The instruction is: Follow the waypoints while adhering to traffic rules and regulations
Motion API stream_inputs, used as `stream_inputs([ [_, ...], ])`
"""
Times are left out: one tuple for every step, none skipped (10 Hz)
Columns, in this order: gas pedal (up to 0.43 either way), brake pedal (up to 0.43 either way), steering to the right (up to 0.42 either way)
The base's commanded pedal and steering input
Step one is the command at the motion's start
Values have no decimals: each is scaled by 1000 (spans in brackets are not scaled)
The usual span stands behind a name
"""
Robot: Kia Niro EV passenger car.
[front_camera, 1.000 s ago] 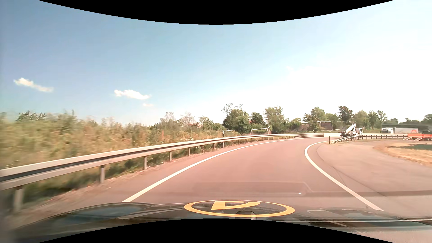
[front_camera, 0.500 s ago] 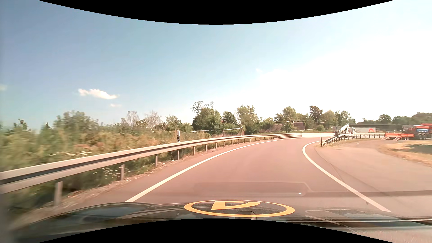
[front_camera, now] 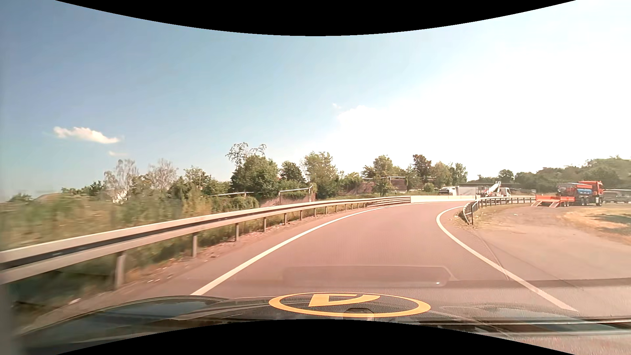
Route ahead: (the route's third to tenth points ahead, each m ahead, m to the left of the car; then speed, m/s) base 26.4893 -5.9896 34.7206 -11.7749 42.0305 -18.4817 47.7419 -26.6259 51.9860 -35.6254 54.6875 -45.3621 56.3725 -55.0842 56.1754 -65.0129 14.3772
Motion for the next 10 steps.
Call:
stream_inputs([
  [260, 0, 101],
  [260, 0, 101],
  [260, 0, 101],
  [260, 0, 100],
  [260, 0, 100],
  [260, 0, 100],
  [260, 0, 96],
  [260, 0, 95],
  [260, 0, 93],
  [260, 0, 89],
])
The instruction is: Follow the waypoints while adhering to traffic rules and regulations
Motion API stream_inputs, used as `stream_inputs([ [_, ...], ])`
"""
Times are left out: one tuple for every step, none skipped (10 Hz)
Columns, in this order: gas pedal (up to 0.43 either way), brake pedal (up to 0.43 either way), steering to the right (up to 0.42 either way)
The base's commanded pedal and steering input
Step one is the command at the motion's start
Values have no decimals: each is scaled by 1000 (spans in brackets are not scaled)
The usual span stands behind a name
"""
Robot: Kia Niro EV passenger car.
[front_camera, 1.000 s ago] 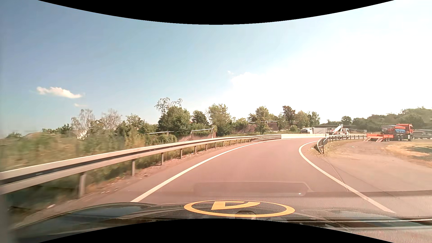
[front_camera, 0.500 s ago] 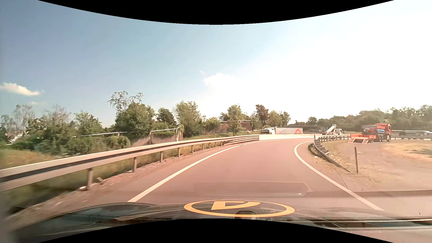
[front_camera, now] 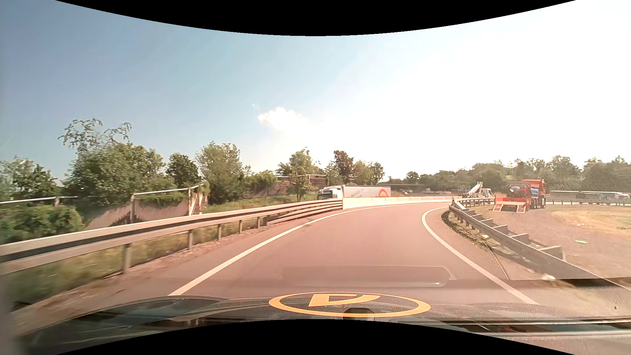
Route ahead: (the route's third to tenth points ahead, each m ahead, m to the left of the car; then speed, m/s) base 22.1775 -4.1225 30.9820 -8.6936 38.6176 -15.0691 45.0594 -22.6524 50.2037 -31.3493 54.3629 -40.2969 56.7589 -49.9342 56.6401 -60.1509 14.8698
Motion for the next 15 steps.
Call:
stream_inputs([
  [260, 0, 84],
  [260, 0, 82],
  [260, 0, 81],
  [260, 0, 81],
  [248, 0, 81],
  [248, 0, 81],
  [228, 0, 82],
  [209, 0, 84],
  [177, 0, 87],
  [169, 0, 90],
  [169, 0, 90],
  [157, 0, 91],
  [157, 0, 92],
  [157, 0, 93],
  [157, 0, 93],
])
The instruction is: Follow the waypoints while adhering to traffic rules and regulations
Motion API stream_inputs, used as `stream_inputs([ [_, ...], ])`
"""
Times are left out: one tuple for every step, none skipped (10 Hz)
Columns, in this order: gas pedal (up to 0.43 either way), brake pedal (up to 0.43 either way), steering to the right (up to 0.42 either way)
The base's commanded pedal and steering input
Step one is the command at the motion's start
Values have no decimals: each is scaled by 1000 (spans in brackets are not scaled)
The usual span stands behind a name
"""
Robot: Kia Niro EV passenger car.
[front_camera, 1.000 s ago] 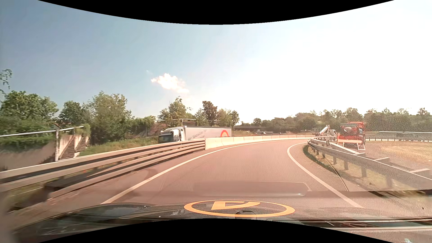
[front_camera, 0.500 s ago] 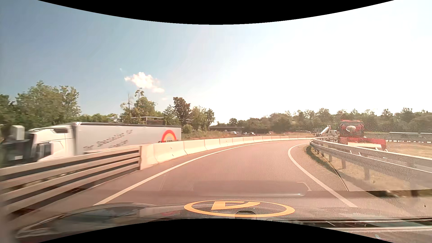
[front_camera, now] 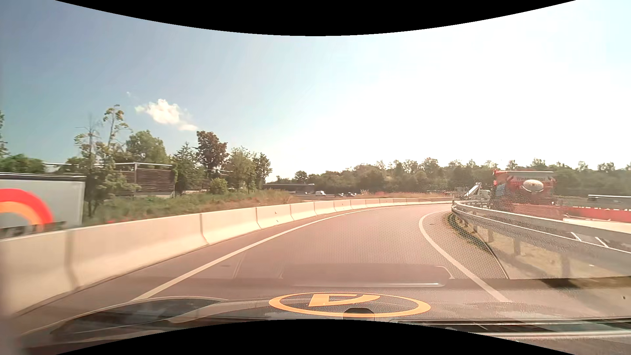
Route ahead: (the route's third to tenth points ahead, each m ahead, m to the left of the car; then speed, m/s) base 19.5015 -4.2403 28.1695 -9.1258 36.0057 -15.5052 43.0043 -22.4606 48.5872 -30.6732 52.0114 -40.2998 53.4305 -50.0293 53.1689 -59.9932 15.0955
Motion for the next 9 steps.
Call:
stream_inputs([
  [150, 0, 94],
  [150, 0, 94],
  [138, 0, 94],
  [138, 0, 94],
  [138, 0, 94],
  [138, 0, 94],
  [138, 0, 94],
  [138, 0, 94],
  [138, 0, 94],
])
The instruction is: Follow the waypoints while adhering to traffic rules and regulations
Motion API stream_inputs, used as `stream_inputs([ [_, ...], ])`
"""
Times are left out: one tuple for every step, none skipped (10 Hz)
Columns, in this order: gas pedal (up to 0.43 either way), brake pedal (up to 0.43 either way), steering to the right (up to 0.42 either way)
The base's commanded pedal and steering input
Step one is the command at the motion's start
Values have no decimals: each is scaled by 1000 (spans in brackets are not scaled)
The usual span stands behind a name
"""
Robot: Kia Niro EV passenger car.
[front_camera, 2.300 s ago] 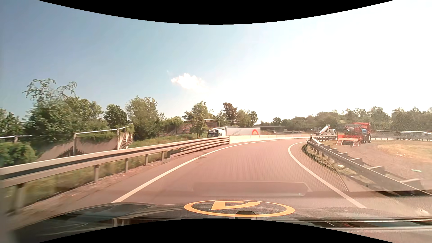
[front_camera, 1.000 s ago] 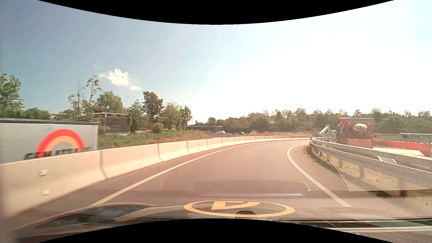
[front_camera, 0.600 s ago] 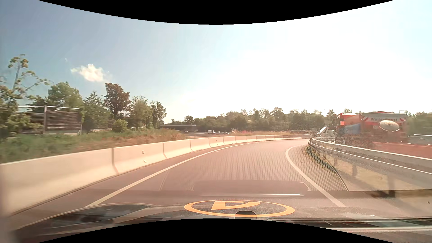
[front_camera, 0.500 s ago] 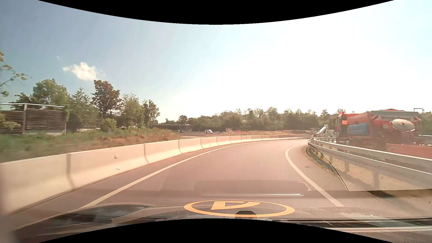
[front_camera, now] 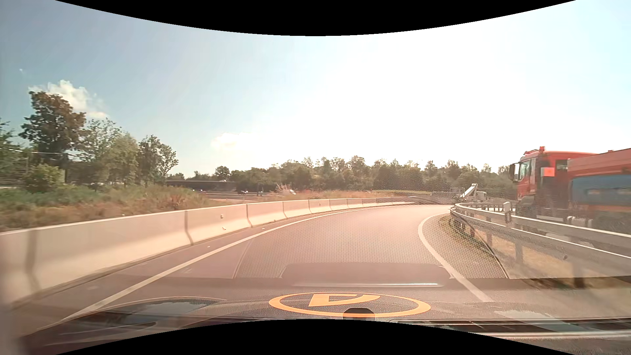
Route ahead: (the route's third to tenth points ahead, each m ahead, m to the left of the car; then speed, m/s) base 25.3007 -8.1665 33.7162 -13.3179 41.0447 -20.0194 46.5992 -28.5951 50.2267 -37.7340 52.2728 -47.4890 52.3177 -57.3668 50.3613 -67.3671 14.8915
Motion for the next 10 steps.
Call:
stream_inputs([
  [138, 0, 94],
  [138, 0, 94],
  [138, 0, 94],
  [138, 0, 94],
  [138, 0, 94],
  [138, 0, 94],
  [138, 0, 94],
  [138, 0, 94],
  [130, 0, 94],
  [118, 0, 95],
])
